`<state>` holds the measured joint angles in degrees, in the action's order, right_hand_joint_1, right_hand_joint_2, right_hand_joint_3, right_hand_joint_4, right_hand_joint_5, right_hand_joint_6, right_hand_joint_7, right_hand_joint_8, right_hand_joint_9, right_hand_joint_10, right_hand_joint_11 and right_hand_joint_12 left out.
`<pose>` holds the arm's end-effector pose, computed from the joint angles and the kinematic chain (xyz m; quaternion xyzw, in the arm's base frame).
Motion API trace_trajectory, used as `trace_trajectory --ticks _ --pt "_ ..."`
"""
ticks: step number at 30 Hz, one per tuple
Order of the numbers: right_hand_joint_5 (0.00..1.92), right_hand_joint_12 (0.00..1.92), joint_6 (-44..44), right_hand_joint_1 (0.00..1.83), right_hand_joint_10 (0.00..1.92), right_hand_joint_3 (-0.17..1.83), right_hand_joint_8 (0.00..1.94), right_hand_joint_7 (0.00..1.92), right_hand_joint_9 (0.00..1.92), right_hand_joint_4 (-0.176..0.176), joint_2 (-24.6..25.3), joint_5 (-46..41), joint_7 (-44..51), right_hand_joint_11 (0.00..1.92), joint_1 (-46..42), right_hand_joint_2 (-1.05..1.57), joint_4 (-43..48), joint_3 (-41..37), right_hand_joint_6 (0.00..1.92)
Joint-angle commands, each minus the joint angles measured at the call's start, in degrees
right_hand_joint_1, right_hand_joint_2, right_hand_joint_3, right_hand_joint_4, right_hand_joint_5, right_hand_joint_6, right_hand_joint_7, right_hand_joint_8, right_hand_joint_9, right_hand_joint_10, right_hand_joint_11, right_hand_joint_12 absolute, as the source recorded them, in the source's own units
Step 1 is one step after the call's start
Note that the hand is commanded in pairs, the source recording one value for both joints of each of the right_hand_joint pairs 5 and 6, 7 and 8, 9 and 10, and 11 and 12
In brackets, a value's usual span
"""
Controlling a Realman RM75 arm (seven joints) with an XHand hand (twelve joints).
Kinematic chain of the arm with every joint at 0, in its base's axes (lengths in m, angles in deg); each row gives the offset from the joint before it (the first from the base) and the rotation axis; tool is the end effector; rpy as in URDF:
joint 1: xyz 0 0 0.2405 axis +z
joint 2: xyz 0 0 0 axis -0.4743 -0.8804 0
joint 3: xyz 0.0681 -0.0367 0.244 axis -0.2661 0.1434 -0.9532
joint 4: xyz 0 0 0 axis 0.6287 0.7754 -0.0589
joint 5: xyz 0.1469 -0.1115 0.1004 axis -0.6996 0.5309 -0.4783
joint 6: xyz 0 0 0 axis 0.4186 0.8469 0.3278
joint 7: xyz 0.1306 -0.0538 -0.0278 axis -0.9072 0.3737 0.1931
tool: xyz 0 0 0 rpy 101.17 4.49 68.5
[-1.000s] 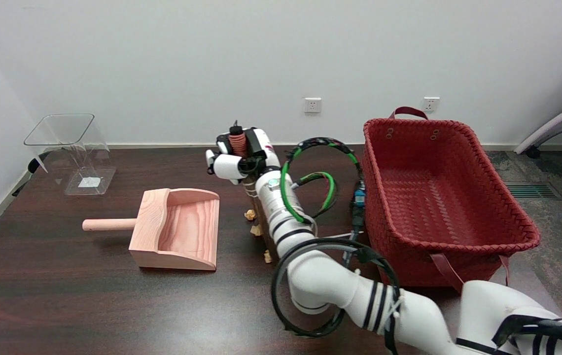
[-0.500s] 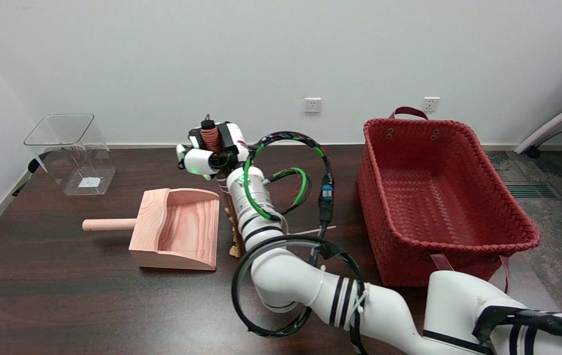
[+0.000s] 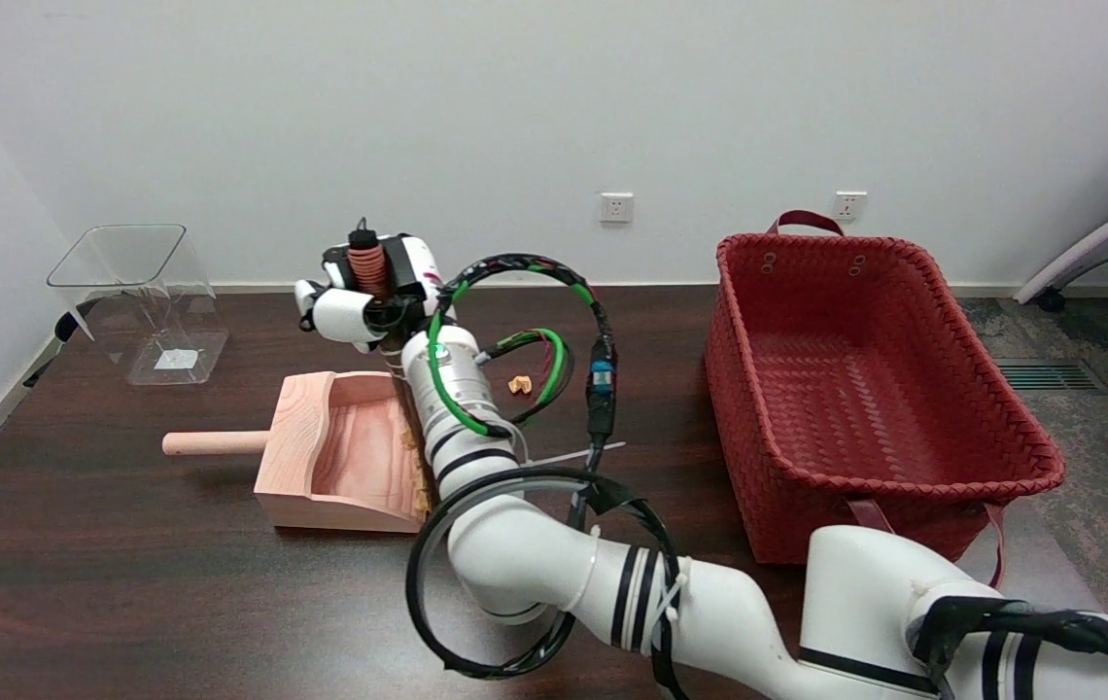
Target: Sweep th paper balls into the dustpan.
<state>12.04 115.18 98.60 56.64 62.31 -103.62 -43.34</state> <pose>-0.2190 -0.4130 0.0438 0.5043 -0.4847 0.5243 0.4856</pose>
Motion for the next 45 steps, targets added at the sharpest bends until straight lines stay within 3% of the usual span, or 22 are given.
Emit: trace_trajectory --ticks 1,9,12,19,30,45 --pt "1.92 1.92 0.36 1.43 1.92 0.69 1.92 1.92 1.92 0.0 4.43 0.41 -3.36 1.92 2.73 0.96 4.25 2.64 1.92" --pt "1.92 1.92 0.47 1.43 1.92 0.67 1.92 1.92 1.92 0.0 5.3 0.79 -3.99 1.92 3.29 0.97 5.72 2.61 1.92" --pt "1.92 1.92 0.32 1.43 1.92 0.66 1.92 1.92 1.92 0.0 4.05 5.27 -3.9 1.92 3.3 0.97 4.56 2.07 1.92" --pt "1.92 1.92 -1.25 1.44 1.92 0.65 1.92 1.92 1.92 0.0 -1.14 8.56 6.76 1.92 2.86 0.99 -2.47 1.26 1.92" --pt "1.92 1.92 -7.49 1.43 1.92 0.62 1.92 1.92 1.92 0.0 -11.3 9.27 14.19 1.92 3.78 1.02 -10.04 -2.57 1.92" --pt "1.92 1.92 -16.25 1.43 1.92 0.6 1.92 1.92 1.92 0.0 -20.82 8.62 12.23 1.92 6.71 1.04 -8.48 -8.92 1.92"
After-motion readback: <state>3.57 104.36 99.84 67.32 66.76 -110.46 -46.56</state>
